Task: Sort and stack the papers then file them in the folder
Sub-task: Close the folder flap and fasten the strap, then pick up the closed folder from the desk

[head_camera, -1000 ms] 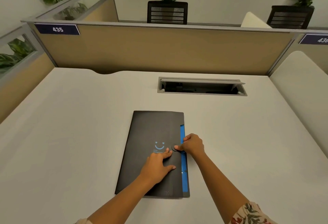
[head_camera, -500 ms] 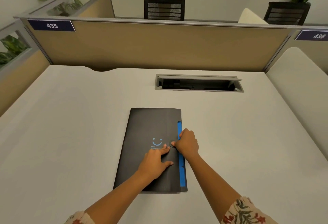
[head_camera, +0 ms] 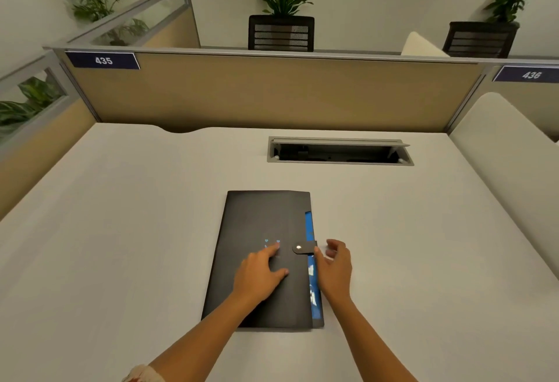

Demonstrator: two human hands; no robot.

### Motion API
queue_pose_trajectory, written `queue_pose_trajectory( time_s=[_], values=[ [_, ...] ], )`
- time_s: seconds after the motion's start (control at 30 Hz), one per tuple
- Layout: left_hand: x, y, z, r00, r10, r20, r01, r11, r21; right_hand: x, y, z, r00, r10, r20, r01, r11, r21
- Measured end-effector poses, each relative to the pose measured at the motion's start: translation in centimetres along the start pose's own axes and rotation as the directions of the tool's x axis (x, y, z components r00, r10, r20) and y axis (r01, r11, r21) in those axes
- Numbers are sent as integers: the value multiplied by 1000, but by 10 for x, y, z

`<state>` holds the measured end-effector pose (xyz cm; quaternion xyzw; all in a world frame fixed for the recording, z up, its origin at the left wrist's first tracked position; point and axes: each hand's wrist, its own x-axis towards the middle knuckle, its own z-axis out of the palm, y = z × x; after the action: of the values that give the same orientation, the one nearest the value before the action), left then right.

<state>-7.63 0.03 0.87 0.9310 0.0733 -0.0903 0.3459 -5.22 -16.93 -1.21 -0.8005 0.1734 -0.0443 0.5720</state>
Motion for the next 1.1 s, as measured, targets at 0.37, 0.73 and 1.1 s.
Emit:
queue_pose_trajectory(
  time_s=[0.37,0.73,1.1],
  values=[
    [18,-17,-36,857,-502,-116,513,851,107,2,-17,7,949,252,187,-188,934,-303],
    [29,-48,-57,826,-545,-146,549,836,-15,-7,-11,12,776,227,589,-270,963,-15],
    [63,-93,-101,848,-529,47,418,610,-673,35,-57,67,899,62,434,-85,996,32]
  ],
)
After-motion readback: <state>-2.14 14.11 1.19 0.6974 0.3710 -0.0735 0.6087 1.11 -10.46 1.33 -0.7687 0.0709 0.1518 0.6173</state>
